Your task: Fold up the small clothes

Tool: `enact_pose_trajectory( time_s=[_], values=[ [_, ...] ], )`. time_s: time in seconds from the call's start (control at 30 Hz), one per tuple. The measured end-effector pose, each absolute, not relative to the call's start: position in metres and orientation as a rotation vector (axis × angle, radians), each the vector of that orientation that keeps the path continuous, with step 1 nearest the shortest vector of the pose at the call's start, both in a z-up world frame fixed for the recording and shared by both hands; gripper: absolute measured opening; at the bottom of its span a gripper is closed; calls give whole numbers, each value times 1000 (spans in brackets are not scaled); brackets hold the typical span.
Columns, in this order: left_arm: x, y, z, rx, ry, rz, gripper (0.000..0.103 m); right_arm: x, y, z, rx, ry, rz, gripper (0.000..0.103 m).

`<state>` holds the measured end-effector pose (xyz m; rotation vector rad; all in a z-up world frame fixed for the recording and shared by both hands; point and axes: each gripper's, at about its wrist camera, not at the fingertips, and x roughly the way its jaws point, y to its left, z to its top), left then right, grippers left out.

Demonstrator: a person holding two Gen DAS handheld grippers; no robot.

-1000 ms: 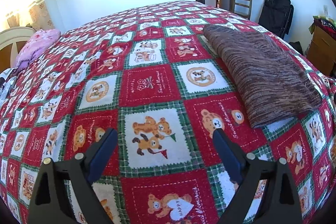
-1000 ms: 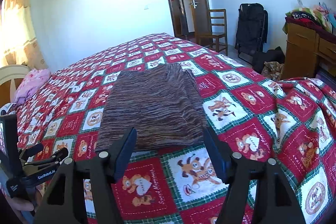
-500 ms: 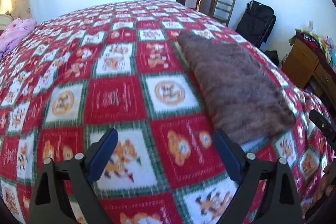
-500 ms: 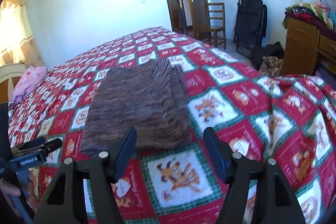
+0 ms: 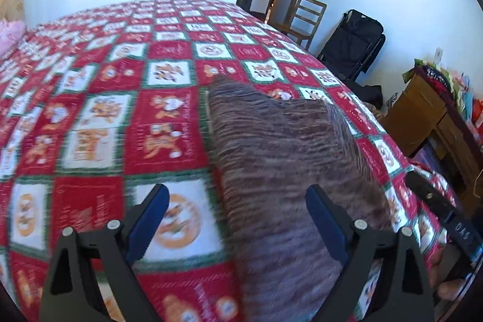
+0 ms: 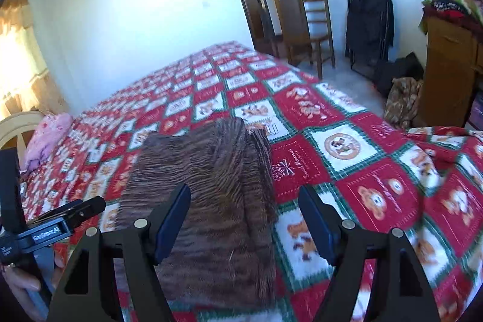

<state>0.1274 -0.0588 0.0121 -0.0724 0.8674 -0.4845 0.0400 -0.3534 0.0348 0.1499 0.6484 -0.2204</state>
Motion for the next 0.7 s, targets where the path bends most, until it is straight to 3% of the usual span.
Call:
enact_pose_trajectory(
  time_s=[0.7],
  values=[
    [164, -101, -32, -30, 925, -436, 96, 120, -369, -22, 167, 797, -121, 74]
  ],
)
